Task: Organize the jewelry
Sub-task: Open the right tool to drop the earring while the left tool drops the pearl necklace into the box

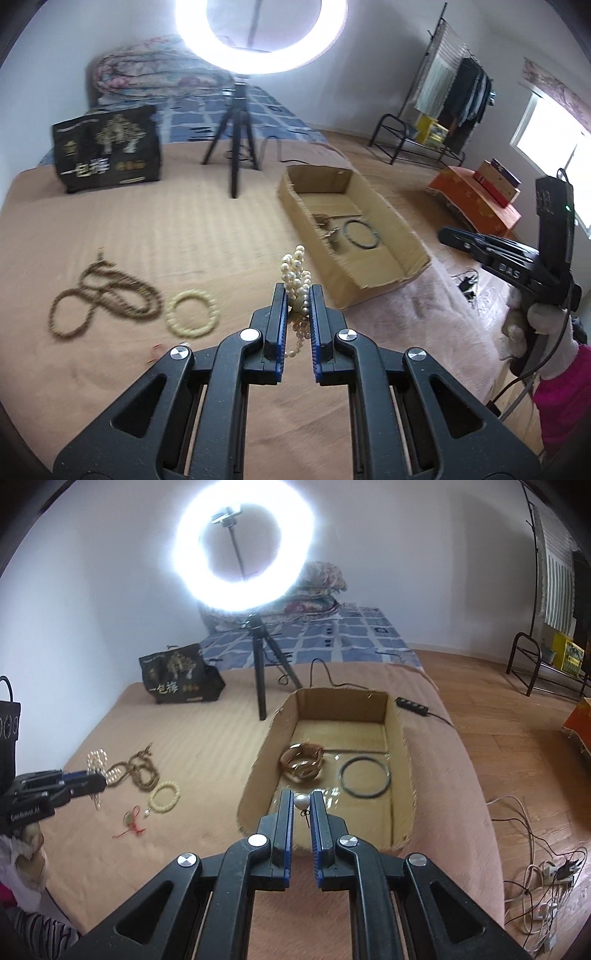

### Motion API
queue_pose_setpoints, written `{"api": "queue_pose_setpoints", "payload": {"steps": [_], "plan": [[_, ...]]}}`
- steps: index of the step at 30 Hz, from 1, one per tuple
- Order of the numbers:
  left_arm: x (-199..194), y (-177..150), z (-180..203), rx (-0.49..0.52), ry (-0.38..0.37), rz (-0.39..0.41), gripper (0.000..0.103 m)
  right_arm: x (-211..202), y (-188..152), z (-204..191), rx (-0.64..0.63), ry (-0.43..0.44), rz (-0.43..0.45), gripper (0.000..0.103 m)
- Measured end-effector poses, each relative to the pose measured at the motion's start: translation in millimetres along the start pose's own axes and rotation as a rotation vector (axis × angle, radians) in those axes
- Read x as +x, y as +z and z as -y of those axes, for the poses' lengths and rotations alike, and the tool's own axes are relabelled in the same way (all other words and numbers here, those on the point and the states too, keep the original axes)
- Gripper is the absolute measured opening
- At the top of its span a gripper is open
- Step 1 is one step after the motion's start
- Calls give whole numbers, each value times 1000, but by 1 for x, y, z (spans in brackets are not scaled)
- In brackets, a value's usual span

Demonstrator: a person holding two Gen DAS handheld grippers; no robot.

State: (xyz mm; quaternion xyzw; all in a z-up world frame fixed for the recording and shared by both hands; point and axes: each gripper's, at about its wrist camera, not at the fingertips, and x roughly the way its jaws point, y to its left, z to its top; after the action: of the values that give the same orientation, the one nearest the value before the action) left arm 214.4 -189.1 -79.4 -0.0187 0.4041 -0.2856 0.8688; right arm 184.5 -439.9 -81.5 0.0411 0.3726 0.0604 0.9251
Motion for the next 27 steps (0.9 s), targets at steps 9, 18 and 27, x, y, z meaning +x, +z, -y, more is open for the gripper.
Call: {"api": "queue_pose_setpoints", "payload": {"steps": [9,18,27], "plan": [[40,26,37,33,-61,-5,9,20,27,17,19,-7,7,6],[75,39,60,54,-78,-26,9,46,38,33,44,-15,-8,6],[98,39,75,85,-88,-55,9,69,45,39,40,-15,-31,6]]}}
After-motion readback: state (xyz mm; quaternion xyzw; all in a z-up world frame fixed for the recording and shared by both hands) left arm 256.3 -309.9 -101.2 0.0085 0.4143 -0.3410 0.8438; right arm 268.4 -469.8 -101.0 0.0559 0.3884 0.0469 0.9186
